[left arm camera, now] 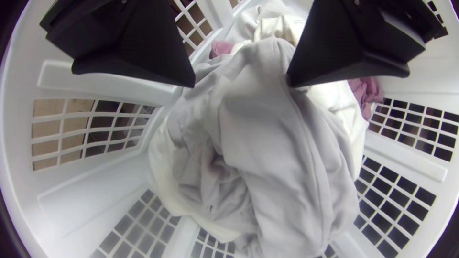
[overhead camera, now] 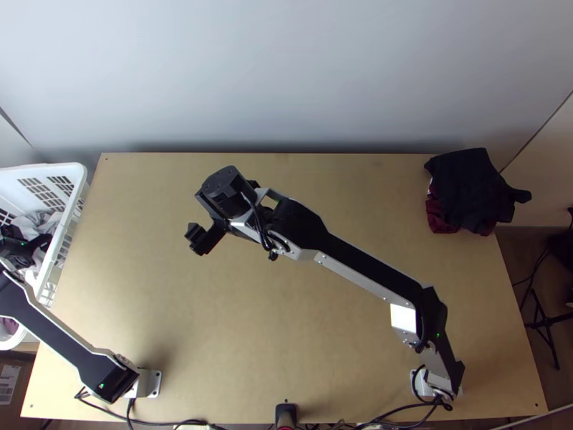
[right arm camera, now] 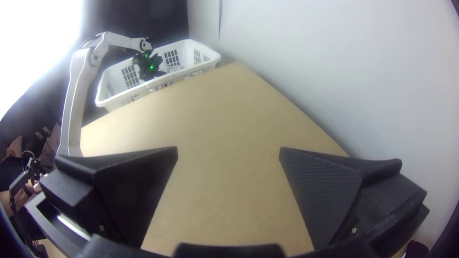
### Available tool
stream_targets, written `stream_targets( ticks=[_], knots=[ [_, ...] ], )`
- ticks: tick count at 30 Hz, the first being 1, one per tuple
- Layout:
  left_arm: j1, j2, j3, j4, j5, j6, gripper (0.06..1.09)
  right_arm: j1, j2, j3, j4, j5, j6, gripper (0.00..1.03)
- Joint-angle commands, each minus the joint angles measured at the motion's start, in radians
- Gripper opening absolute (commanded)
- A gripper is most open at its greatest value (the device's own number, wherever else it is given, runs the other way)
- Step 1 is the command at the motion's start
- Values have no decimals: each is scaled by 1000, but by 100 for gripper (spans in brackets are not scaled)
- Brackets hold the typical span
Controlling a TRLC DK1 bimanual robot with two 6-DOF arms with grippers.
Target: Fold the t-shirt
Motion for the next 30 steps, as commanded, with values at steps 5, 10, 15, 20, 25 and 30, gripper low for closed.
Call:
stream_targets(
  ticks=[5, 10, 15, 20, 25, 30],
  knots=[
    [32, -11, 2, -9, 149, -56, 20, -6, 9, -9, -4, 59, -21, 99],
    [37, -108, 0, -70, 147, -59, 20, -6, 22, -7, -5, 76, -31, 99],
    [32, -265, -3, -156, 152, -65, 20, -6, 30, -1, -8, 90, -36, 99],
    [23, -452, -3, -205, 206, -91, 18, -6, 19, 11, -11, 102, -36, 99],
    [-2, -602, 8, -213, 246, -136, 17, -6, -11, 10, -16, 127, -36, 99],
    [-40, -696, 77, -219, 250, -192, 16, -9, -48, -3, -58, 153, -31, 99]
  ],
)
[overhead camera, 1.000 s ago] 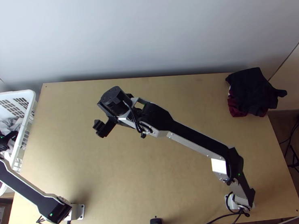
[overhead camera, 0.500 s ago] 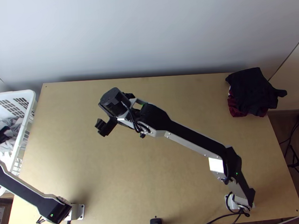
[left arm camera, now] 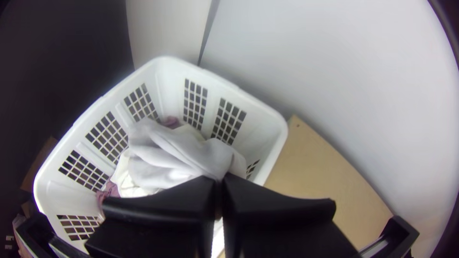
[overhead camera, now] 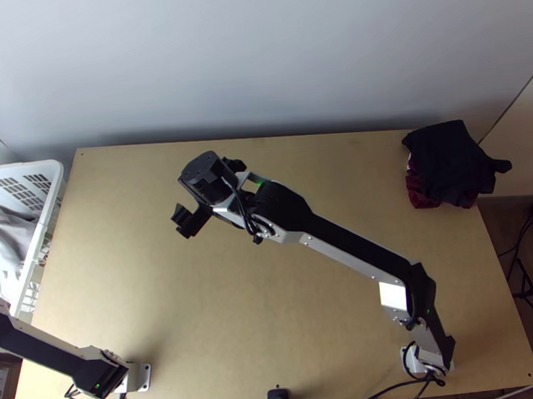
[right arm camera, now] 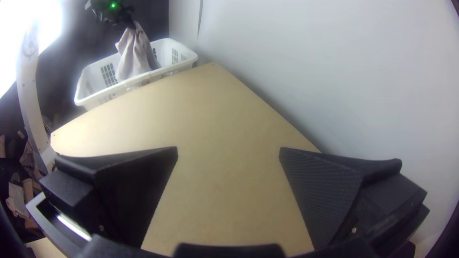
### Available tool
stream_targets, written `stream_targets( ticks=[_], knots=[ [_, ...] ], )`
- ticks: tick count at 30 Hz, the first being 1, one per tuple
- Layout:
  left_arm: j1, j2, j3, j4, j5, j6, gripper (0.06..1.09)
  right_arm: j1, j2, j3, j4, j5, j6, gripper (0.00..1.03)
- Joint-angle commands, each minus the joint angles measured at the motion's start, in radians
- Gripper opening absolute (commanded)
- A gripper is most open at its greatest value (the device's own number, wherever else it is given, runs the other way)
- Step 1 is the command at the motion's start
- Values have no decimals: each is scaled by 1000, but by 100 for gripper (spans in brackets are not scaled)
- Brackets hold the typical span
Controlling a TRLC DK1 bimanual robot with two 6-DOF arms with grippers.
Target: Fold the t-shirt
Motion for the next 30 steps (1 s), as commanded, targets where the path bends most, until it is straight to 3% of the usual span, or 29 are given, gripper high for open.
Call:
stream_targets(
  ticks=[1, 4, 14, 25, 30],
  knots=[
    [-44, -152, 101, -37, 22, -75, 16, -4, -48, -16, -45, 33, 7, 99],
    [-60, -158, 231, -121, 52, -124, 16, -7, -79, -48, -76, 44, 9, 99],
    [-289, -302, 242, -158, 57, -261, 15, -34, -207, -261, -154, 46, 52, 98],
    [-769, -305, 192, -224, -126, -367, 14, -116, -491, -704, -136, 1, 72, 98],
    [-1002, -267, 187, -230, -208, -416, 14, -211, -640, -942, -27, -11, 84, 98]
  ],
)
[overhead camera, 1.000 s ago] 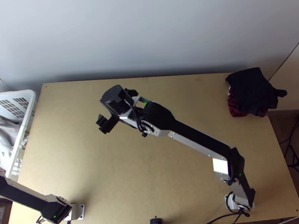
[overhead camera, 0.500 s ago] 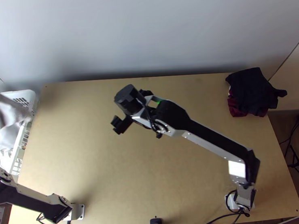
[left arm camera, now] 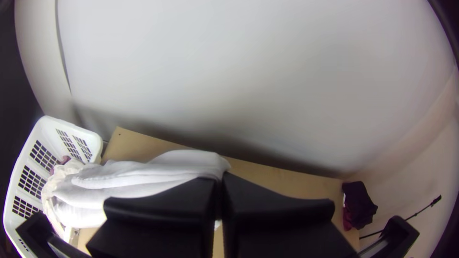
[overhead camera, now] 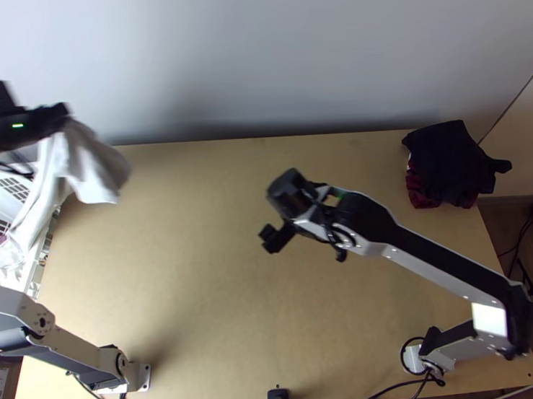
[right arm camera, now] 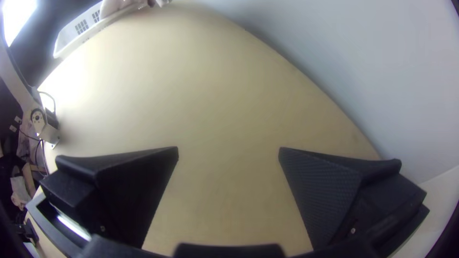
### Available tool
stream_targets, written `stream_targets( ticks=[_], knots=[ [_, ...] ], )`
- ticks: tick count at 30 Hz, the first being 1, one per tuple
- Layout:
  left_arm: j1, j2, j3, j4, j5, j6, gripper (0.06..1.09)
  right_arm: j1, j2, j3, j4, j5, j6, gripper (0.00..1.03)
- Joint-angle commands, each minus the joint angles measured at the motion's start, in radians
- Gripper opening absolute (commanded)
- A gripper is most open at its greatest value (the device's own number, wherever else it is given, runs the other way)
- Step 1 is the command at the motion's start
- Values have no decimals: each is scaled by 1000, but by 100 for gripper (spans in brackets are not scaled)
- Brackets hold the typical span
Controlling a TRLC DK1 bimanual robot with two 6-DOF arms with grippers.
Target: Fold the t-shirt
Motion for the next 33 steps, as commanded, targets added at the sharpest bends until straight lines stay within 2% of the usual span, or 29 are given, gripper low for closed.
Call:
stream_targets(
  ticks=[1, 7, 11, 12, 17, 28, 32, 33],
  knots=[
    [-309, 38, -17, -10, -112, -56, 14, -97, -168, -283, 86, -17, 24, 98],
    [-508, 106, -28, -9, -201, -75, 14, -157, -257, -452, 177, -31, 37, 98],
    [-632, 162, -26, 16, -219, -104, 14, -203, -340, -576, 233, -46, 61, 98],
    [-718, 205, -22, 31, -265, -110, 14, -217, -395, -653, 261, -59, 84, 98],
    [-846, 282, 1, 65, -305, -122, 14, -248, -485, -771, 281, -63, 92, 98],
    [-1080, 460, 70, 180, -308, -188, 14, -340, -649, -975, 302, -92, 81, 97],
    [-1128, 471, 96, 234, -305, -222, 14, -412, -672, -1030, 322, -114, 57, 97],
    [-1145, 466, 118, 269, -299, -248, 12, -470, -689, -1055, 335, -143, 40, 97]
  ],
)
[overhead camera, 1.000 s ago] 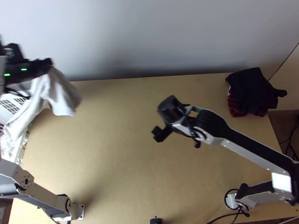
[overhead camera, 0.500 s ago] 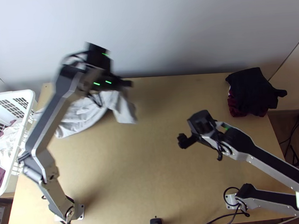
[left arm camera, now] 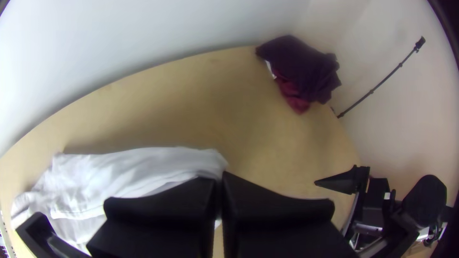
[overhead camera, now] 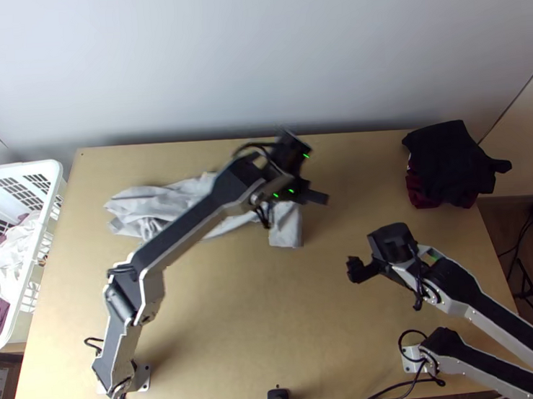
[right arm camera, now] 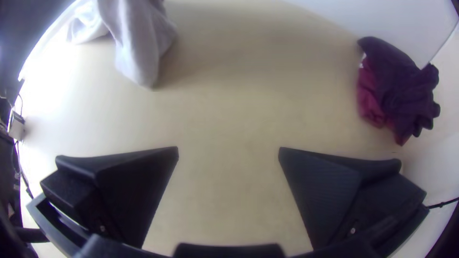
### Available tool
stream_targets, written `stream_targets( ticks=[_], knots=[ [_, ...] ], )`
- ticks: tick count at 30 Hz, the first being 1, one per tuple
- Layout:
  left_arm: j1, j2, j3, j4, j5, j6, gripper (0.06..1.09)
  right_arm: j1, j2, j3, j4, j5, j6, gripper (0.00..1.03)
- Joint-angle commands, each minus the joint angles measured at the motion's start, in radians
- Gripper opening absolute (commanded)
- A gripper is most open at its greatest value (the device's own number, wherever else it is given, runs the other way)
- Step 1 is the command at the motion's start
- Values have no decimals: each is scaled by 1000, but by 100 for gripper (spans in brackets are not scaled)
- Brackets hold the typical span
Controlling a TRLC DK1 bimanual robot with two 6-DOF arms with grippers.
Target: Fold the t-shirt
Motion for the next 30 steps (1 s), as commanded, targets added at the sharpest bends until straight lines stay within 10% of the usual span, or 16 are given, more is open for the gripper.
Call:
stream_targets(
  ticks=[1, 14, 17, 22, 30],
  knots=[
    [-95, 29, 55, 93, 8, -58, 12, -131, -64, -101, 34, -57, -39, 97],
    [-104, -45, 17, 242, 8, -166, 12, -183, -117, -161, 72, -83, -60, 97],
    [-62, 12, -58, 206, 9, -109, 34, -183, -117, -161, 75, -89, -58, 97],
    [17, 192, -72, 24, 9, 25, 102, -183, -120, -159, 77, -97, -60, 97],
    [181, 274, -94, -77, -6, 34, 102, -182, -133, -152, 77, -112, -62, 97]
  ],
)
